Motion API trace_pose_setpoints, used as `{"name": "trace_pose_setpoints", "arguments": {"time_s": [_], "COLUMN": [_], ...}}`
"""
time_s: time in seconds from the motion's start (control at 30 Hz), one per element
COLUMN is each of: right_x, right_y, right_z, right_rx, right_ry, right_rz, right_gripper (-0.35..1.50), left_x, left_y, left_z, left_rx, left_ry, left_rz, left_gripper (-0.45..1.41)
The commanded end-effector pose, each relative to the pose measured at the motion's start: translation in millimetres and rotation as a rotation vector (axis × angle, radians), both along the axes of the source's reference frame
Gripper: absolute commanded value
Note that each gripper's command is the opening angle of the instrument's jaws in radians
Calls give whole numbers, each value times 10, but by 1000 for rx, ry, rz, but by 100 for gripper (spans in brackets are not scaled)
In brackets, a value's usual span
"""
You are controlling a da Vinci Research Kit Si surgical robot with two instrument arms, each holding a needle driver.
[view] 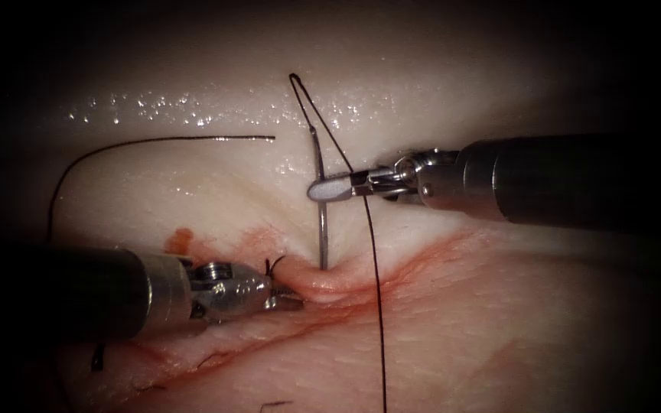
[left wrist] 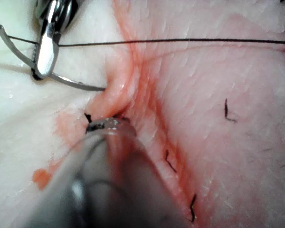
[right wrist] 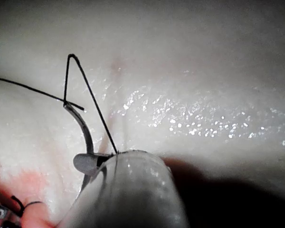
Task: Wound Closure
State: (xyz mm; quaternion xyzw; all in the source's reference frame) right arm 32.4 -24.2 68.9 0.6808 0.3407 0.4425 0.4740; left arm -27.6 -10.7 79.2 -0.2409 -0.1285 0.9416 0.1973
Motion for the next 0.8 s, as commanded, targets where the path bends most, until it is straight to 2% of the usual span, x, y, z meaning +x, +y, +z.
{"name": "trace_pose_setpoints", "arguments": {"time_s": [0.03,0.17,0.27,0.57,0.73,0.8], "right_x": [15,26,27,1,1,3], "right_y": [-4,-11,-18,-35,-36,-28], "right_z": [-3,-14,-20,2,1,0], "right_rx": [29,82,159,210,218,200], "right_ry": [21,57,24,-70,-71,-65], "right_rz": [9,10,-1,5,15,77], "right_gripper": [-35,-35,-35,-35,-35,-35], "left_x": [-6,-6,-6,-6,-6,-6], "left_y": [-1,-1,-1,-1,-1,-1], "left_z": [6,6,6,4,4,4], "left_rx": [0,0,0,2,2,3], "left_ry": [-1,-1,-1,-2,-2,-2], "left_rz": [0,0,0,0,0,0], "left_gripper": [24,24,24,24,24,24]}}
